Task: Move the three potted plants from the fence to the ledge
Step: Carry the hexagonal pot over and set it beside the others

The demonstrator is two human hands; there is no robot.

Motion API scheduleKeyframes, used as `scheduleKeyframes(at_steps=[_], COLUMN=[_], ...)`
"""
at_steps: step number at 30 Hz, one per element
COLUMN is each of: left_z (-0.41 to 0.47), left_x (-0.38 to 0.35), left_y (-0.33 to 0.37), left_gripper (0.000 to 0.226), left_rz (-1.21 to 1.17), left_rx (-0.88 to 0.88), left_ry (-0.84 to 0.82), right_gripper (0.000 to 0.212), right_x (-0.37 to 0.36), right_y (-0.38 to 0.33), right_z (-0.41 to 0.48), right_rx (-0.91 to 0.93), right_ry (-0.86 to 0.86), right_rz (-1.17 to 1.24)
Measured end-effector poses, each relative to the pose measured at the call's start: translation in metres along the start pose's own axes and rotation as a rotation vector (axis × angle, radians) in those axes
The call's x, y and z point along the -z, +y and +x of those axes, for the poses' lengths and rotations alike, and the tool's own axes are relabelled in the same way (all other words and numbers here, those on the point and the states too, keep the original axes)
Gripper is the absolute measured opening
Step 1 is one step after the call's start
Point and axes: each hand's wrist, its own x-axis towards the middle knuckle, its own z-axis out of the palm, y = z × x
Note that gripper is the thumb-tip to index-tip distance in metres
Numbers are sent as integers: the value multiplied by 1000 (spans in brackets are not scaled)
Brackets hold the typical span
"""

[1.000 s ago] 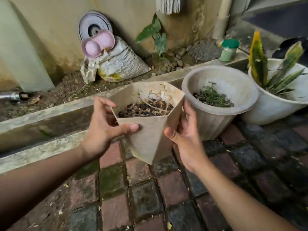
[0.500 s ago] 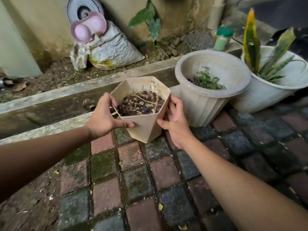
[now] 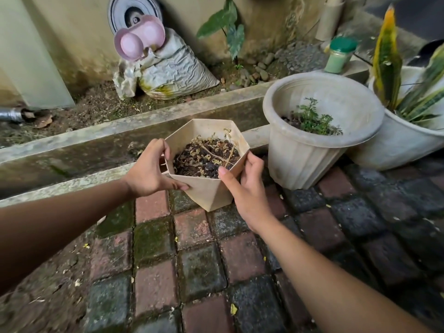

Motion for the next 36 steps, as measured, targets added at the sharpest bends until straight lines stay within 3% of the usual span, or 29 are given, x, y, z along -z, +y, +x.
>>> scheduleKeyframes(at_steps=[6, 13, 17, 21, 23, 28, 32, 36], left_z=[-9, -12, -17, -19, -17, 5, 3, 2], left_x=[-20, -30, -45, -47, -44, -17, -15, -28], left_y=[5, 14, 27, 29, 31, 30, 27, 34], left_gripper=[77, 78, 79, 79, 87, 127, 117, 125], left_rz=[-73, -120, -177, -117, -31, 164, 81, 143], left_rx=[61, 123, 198, 216, 211, 59, 114, 135], left_ry=[63, 68, 109, 89, 44, -111, -171, -155], right_gripper=[60, 69, 54, 64, 70, 48, 58, 81], right_x=[16, 28, 41, 40, 40, 41, 43, 51], right_y=[0, -1, -8, -8, -6, -7, -11, -16], right_z=[23, 36, 51, 51, 48, 44, 45, 53], right_rx=[-36, -98, -123, -115, -120, -203, -222, -231], right_ry=[-10, -51, -99, -96, -94, -146, -161, -156], right_rz=[-30, -10, -31, -9, 7, 17, -14, -44])
